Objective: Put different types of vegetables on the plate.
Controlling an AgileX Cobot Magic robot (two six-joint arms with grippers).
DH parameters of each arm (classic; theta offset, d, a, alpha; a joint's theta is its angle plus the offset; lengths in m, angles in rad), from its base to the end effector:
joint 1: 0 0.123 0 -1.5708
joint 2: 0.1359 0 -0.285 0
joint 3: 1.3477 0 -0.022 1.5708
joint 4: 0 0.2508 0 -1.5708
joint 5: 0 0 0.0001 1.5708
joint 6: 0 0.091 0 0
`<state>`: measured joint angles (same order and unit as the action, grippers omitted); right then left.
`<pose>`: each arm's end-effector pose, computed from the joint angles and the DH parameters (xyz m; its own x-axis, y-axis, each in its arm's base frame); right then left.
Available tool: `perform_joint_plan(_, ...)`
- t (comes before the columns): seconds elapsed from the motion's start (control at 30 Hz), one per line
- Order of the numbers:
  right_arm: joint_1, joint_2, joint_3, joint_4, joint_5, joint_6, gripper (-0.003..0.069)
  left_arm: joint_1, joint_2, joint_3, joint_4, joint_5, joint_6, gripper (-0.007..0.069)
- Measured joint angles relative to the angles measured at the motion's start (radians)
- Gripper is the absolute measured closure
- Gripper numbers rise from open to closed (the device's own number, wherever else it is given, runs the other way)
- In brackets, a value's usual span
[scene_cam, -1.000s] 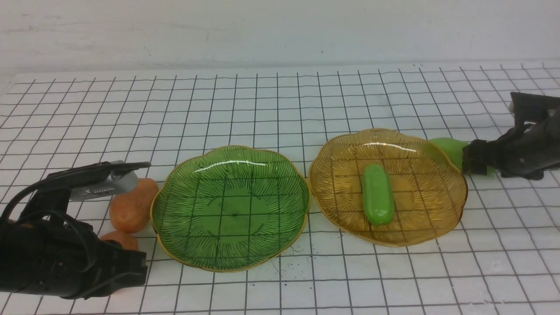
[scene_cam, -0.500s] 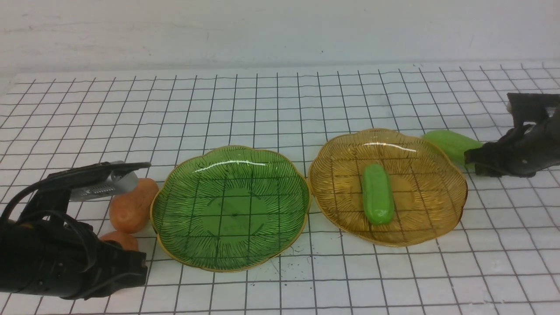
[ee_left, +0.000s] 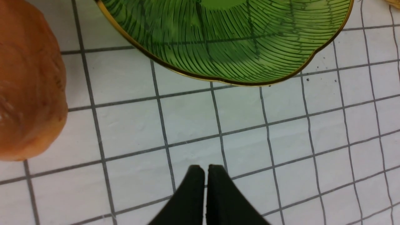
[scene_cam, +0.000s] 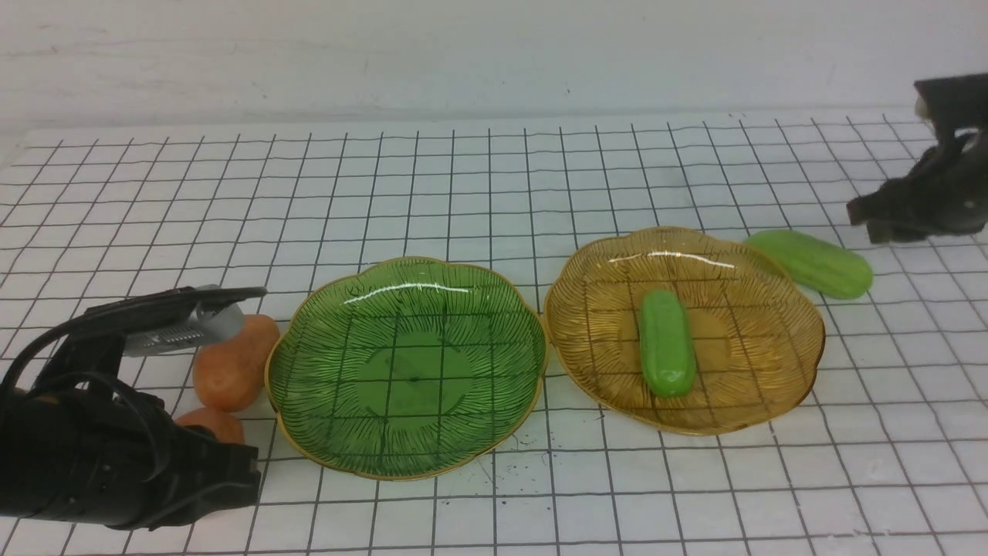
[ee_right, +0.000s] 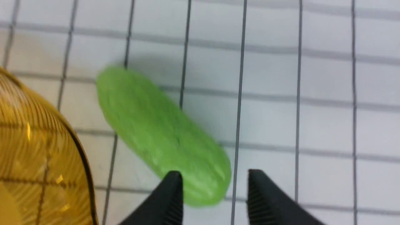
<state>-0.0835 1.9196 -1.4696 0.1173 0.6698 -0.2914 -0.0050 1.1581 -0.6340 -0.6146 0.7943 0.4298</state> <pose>0.4209 -0.0286 0.2289 -0.8461 -0.1273 -0.5176 -0.1241 0.9914 -0.0410 0.1937 -0.0384 0.2359 -0.9096 -0.0224 -0.4149 0.1530 0.9103 -0.3846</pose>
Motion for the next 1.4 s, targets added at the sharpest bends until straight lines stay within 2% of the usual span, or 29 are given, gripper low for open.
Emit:
perform_joint_plan(0.1,0.022,0.029,-0.014,0.004,-0.021,-0.087,0.0201,0.0,0.0,0.0,0.0,0.003,0.0,0.0629)
perform_joint_plan(0.17,0.033,0.058,-0.014,0.005,-0.022,-0.137,0.0137,0.0,0.0,0.0,0.0,0.004,0.0,0.0629)
perform_joint_plan(0.23,0.039,0.087,-0.014,0.005,-0.024,-0.174,0.0088,0.0,0.0,0.0,0.0,0.004,0.0,0.0629)
perform_joint_plan(0.37,0.041,0.14,-0.014,-0.002,-0.044,-0.204,0.0051,0.0,0.0,0.0,0.0,0.004,0.0,0.0629)
perform_joint_plan(0.57,0.041,0.179,-0.014,-0.044,-0.085,-0.214,0.0057,0.0,0.0,0.0,0.0,0.005,0.0,0.0629)
perform_joint_plan(0.7,0.041,0.195,-0.014,-0.05,-0.1,-0.215,0.0091,0.0,0.0,0.0,0.0,0.007,0.0,0.0629)
perform_joint_plan(0.77,0.041,0.202,-0.014,-0.05,-0.101,-0.215,0.0117,0.0,0.0,0.0,0.0,0.007,0.0,0.0629)
perform_joint_plan(0.9,0.041,0.21,-0.014,-0.058,-0.099,-0.214,0.0216,0.0,0.0,0.0,0.0,0.009,0.0,0.0629)
perform_joint_plan(1.1,0.041,0.193,-0.014,-0.112,-0.069,-0.212,0.0216,0.0,0.0,0.0,0.0,0.014,0.0,0.0629)
perform_joint_plan(1.3,0.041,0.031,-0.014,-0.13,0.132,-0.076,0.0216,0.0,0.0,0.0,0.0,0.022,0.0,0.0629)
perform_joint_plan(1.4,0.041,-0.054,-0.016,-0.065,0.298,0.001,0.0216,0.0,0.0,0.0,0.0,0.023,0.0,0.0628)
